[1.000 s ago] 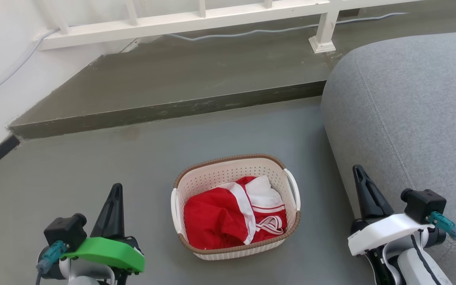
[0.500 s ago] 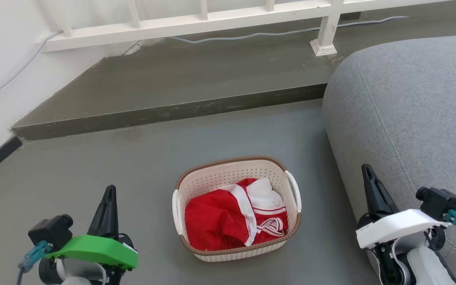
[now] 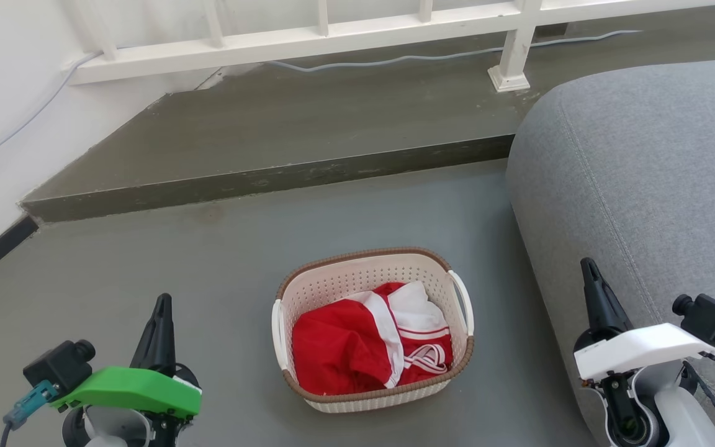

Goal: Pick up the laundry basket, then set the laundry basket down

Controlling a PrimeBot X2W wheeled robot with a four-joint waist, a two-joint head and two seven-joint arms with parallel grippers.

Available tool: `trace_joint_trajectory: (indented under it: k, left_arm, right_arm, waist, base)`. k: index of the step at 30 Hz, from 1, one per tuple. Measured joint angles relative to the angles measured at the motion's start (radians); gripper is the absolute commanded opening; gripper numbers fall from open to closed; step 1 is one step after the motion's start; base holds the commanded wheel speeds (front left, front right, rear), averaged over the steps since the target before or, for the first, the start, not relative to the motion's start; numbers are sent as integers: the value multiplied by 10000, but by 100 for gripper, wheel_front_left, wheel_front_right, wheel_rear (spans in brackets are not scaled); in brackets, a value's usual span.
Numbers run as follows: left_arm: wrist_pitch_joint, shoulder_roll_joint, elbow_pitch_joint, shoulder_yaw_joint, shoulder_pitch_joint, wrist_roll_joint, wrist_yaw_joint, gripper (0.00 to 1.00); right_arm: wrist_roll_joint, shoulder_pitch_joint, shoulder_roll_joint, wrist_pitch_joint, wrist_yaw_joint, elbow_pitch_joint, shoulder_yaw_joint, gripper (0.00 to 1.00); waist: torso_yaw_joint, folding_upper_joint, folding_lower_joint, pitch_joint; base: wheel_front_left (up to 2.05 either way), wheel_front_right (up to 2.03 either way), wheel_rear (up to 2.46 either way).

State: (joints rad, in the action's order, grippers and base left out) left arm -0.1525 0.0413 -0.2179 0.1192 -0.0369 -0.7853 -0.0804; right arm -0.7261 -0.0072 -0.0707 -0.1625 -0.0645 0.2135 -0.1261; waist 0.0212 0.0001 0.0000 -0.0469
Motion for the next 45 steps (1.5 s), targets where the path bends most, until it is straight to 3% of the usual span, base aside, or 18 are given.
trace_joint_trajectory:
  k: [45]
  left_arm:
    - [1350,69,-332,-894,-32,-4949,-244,0]
  right_arm:
    - [-5358,-249,-12,1333,-316,334,1198,0]
  waist:
    - [-125,0,0,259]
  base:
    - [0,0,0]
